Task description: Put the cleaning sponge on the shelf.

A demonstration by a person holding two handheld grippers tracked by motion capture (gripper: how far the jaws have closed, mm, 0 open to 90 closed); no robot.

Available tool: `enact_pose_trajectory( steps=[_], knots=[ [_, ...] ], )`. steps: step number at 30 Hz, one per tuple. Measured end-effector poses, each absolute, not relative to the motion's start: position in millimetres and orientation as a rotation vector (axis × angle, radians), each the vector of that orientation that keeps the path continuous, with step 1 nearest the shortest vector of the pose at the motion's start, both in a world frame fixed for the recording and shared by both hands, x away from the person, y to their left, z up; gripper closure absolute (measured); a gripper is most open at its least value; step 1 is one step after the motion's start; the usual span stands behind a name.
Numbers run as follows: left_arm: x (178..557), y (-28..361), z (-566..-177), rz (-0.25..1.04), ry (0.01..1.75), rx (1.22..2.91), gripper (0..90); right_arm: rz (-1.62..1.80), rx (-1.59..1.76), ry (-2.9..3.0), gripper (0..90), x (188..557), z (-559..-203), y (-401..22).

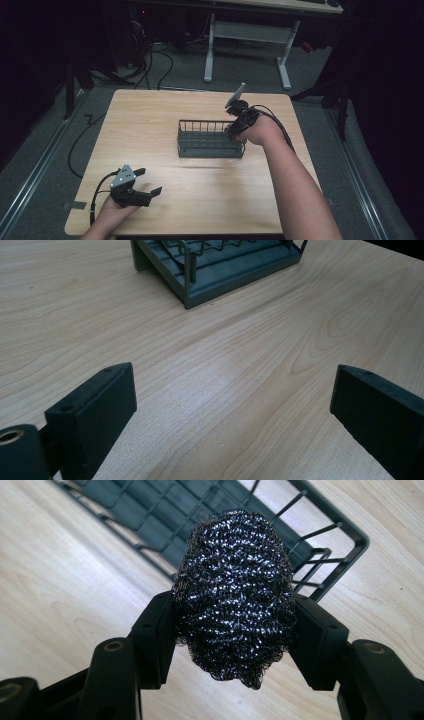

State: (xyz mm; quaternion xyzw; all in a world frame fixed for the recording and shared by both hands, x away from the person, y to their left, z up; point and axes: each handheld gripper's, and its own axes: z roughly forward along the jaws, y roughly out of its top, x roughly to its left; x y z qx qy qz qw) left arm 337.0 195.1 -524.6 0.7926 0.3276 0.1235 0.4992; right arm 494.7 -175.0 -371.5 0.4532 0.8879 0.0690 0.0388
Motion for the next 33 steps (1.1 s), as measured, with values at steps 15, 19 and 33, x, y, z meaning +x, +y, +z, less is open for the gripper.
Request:
enact_pose_trajectory(
  steps=[15,19,33],
  knots=[
    [336.6,194.4,-524.3,0.292,0.787,1.914,4.9,0.146,1.463,2.675,41.3,520.9,-402.7,-171.9],
    [337.0,195.0,-524.2,0.293,0.793,1.911,4.9,0.121,1.466,2.683,41.0,524.6,-413.7,-169.4],
    [337.8,195.0,-524.0,0.288,0.788,1.91,4.7,0.143,1.491,2.672,32.2,524.6,-416.2,-167.5]
  ],
)
